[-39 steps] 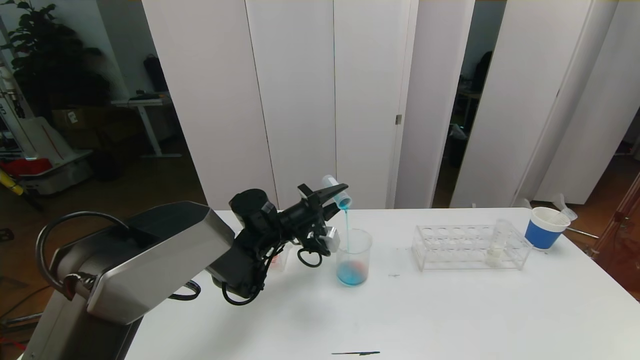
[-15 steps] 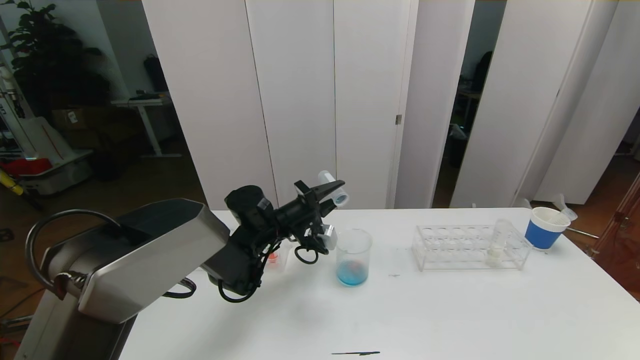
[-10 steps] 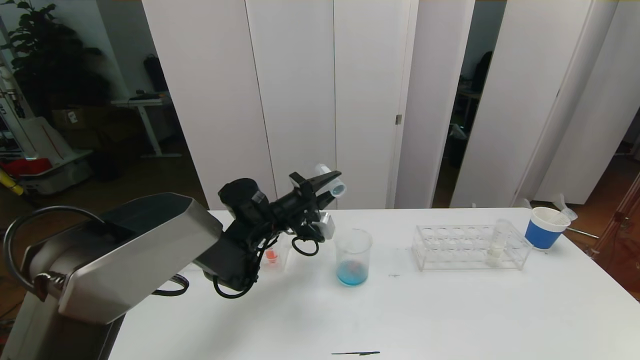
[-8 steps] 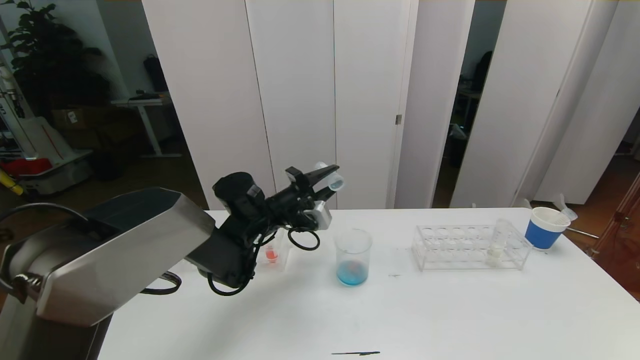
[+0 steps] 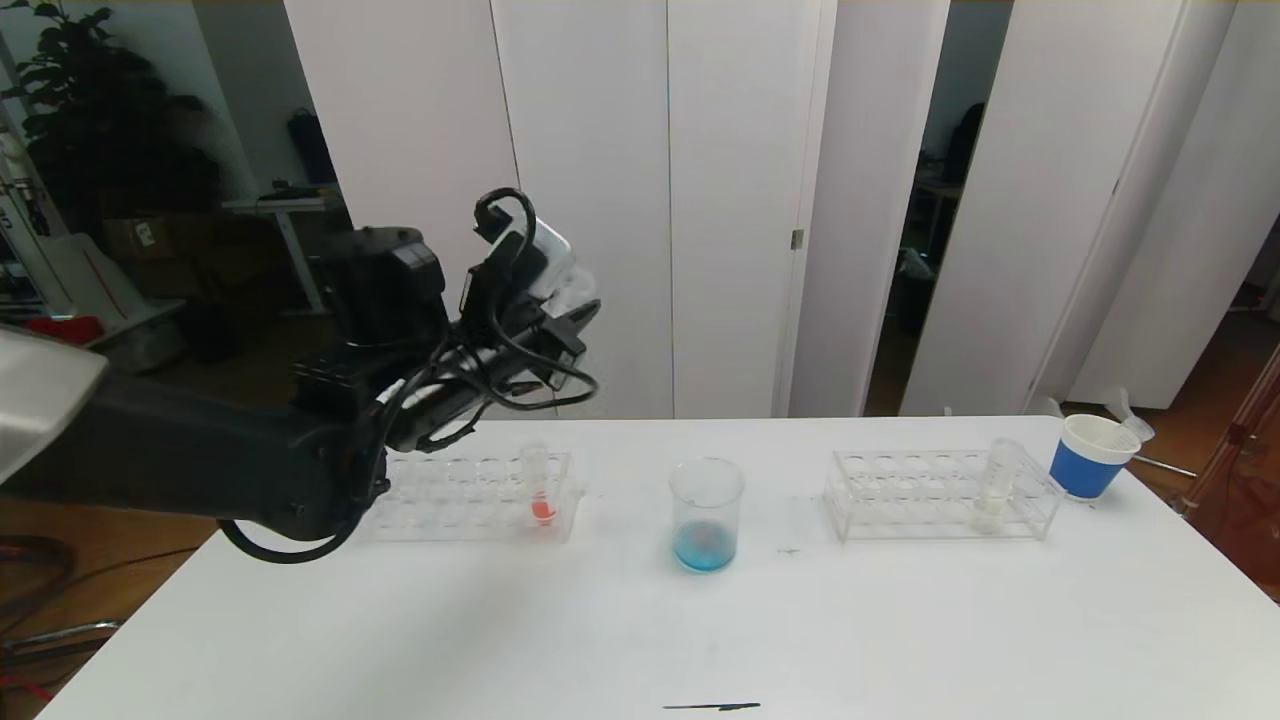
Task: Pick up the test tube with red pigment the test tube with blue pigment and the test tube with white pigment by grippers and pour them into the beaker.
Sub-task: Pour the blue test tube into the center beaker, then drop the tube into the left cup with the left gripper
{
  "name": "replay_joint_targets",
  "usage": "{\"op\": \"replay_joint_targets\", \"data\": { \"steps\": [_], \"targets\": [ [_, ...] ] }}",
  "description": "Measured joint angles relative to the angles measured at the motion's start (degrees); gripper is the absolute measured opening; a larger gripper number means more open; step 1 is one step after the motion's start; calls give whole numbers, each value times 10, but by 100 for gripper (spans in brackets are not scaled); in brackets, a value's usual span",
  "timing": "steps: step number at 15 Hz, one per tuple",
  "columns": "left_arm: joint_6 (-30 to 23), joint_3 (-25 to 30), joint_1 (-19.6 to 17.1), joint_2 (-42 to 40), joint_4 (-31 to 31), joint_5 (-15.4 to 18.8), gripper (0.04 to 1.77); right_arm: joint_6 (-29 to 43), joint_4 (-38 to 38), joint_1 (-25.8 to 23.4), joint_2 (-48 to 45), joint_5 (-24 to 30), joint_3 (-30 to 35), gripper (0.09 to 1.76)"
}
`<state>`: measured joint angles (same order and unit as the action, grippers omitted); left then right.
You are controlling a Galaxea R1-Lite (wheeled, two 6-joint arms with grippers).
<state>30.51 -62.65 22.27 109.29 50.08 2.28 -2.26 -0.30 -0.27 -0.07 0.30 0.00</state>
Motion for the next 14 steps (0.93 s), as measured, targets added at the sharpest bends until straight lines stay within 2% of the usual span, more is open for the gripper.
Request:
{"op": "replay_joint_targets", "data": {
  "steps": [1, 4, 7, 9, 12, 14],
  "targets": [
    [-55, -8, 7, -26, -36, -48, 57, 0, 0, 0, 0, 0, 0, 175],
    [-172, -19, 17, -83, -84, -168, 57, 0, 0, 0, 0, 0, 0, 175],
    [-275, -9, 20, -118, -180, -241, 57, 0, 0, 0, 0, 0, 0, 175],
    [-340, 10, 12, -130, -214, -301, 57, 0, 0, 0, 0, 0, 0, 175],
    [-350, 55, -34, -127, -208, -349, 57, 0, 0, 0, 0, 0, 0, 175],
    [-345, 73, -73, -112, -157, -374, 57, 0, 0, 0, 0, 0, 0, 175]
  ]
}}
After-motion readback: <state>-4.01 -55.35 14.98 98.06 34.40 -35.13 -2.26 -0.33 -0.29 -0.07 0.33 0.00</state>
